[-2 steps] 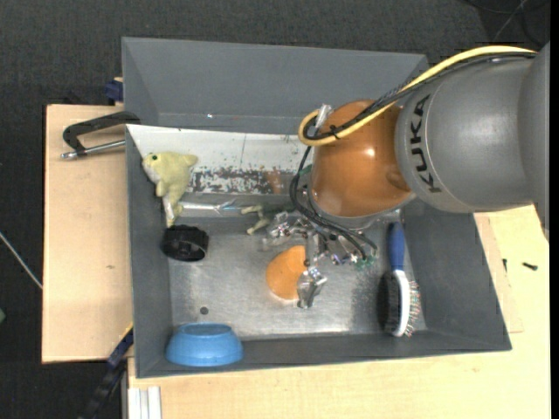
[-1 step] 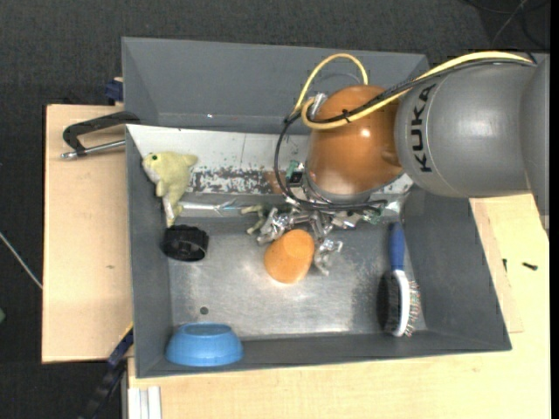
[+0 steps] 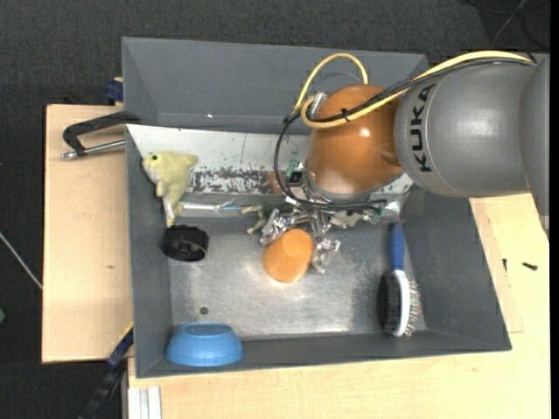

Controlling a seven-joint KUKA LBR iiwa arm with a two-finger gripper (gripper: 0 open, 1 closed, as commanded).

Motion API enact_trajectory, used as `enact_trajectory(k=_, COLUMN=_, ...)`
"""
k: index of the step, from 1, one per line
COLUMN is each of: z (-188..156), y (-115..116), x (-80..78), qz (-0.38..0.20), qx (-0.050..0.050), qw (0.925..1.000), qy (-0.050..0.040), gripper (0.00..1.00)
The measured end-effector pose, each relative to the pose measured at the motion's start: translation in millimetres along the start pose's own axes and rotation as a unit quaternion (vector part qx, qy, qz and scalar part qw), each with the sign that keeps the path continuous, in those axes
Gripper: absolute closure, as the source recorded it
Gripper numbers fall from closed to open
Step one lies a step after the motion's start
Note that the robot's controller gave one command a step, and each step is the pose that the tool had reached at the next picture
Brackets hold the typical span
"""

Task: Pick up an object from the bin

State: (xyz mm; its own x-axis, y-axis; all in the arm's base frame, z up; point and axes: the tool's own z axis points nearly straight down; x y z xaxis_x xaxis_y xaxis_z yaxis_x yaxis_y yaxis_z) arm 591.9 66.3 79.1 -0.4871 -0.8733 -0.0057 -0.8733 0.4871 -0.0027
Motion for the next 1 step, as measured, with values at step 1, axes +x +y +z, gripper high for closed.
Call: enact_trajectory(k=1, z=-135.1, y=1.2, x=-14.7, qz=-0.026, qx=0.004, qw=0.9996, qy=-0.0029, gripper=1.0)
